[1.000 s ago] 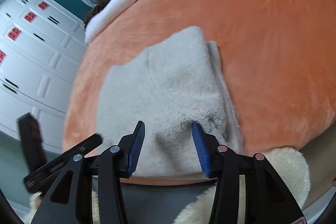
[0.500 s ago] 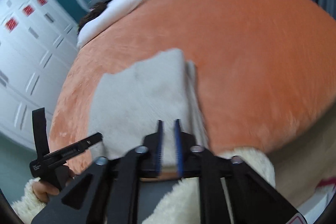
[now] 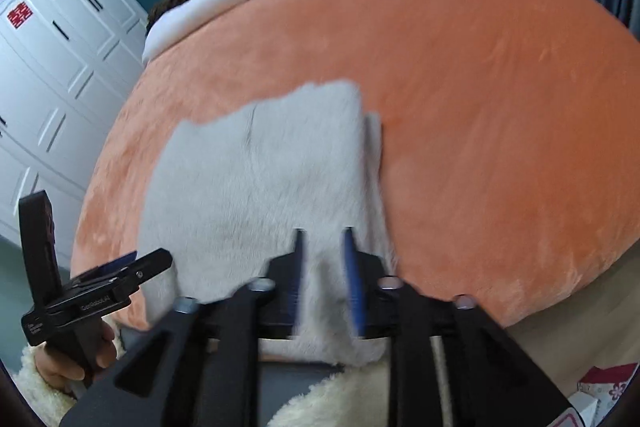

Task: Fold small clothes
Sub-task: 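Grasp the strip end with both grippers and fold it over in half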

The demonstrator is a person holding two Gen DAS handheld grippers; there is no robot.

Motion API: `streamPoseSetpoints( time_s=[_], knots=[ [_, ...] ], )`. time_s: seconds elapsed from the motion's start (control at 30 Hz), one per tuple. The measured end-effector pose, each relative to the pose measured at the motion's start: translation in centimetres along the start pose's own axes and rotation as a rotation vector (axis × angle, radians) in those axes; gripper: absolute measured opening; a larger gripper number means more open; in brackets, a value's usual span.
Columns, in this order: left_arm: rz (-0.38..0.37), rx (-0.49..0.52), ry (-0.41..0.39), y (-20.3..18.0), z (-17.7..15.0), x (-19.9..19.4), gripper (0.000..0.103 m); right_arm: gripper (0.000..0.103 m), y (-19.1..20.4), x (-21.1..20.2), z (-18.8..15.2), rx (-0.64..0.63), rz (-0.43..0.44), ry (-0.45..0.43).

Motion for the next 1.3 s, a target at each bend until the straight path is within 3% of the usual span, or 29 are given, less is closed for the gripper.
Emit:
streamPoseSetpoints(
  time_s=[0.07, 0.3, 0.47, 0.83, 0.93, 0.97, 1.0, 1.03, 1.07, 1.13, 1.2, 1.3],
  knots=[
    [-0.005, -0.018, 0.0, 0.2, 0.7, 0.4, 0.091, 0.062, -0.6, 0.7, 0.9, 0.037, -0.006, -0.019],
    [0.0, -0.021, 0.055, 0.2, 2.5, 3.7, 0.097, 0.072, -2.3, 8.4, 0.0, 0.145, 0.023, 0.155],
    [-0.012, -0.041, 0.068, 0.2, 2.7, 5.0, 0.098, 0.086, -2.3, 9.5, -0.4, 0.178, 0.074, 0.15],
    [-0.062, -0.081, 0.049, 0.7, 2.4, 6.7, 0.098, 0.093, 0.1, 11.6, 0.3, 0.113, 0.037, 0.134],
    [-0.066, -0.079, 0.058, 0.6, 2.3, 6.4, 0.098, 0.082, 0.4, 11.7, 0.5, 0.122, 0.046, 0.135],
    [-0.07, -0.076, 0.057, 0.5, 2.4, 6.1, 0.096, 0.067, 0.4, 11.3, 0.4, 0.135, 0.069, 0.139],
    [-0.077, -0.066, 0.051, 0.2, 2.5, 5.6, 0.085, 0.054, 0.6, 11.1, 0.4, 0.157, 0.09, 0.148],
    [-0.078, -0.045, 0.037, -0.1, 2.6, 4.8, 0.073, 0.048, 0.7, 10.8, 0.5, 0.175, 0.096, 0.151],
    [-0.075, -0.023, 0.026, -0.5, 2.7, 4.0, 0.068, 0.039, 0.8, 10.1, 0.7, 0.192, 0.098, 0.139],
    [-0.077, 0.008, 0.002, -1.1, 3.0, 2.2, 0.053, 0.034, 0.8, 8.4, 1.0, 0.217, 0.114, 0.112],
    [-0.133, 0.017, -0.034, -1.8, 3.3, -0.1, 0.047, 0.033, 1.4, 6.0, 1.2, 0.225, 0.148, 0.064],
    [-0.183, 0.05, -0.099, -3.2, 3.6, -3.8, 0.046, 0.033, 2.7, 1.2, 1.4, 0.156, 0.115, -0.038]
  ],
)
Point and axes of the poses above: each gripper's, at about its wrist camera, not at the fingertips, and x roughly the way its jaws point, y to its left, z to its top, the point moved 6 cm from there along x, roughly the way its jaws point, and after that the axes turned 10 degrees about x, right-handed, at the moved point
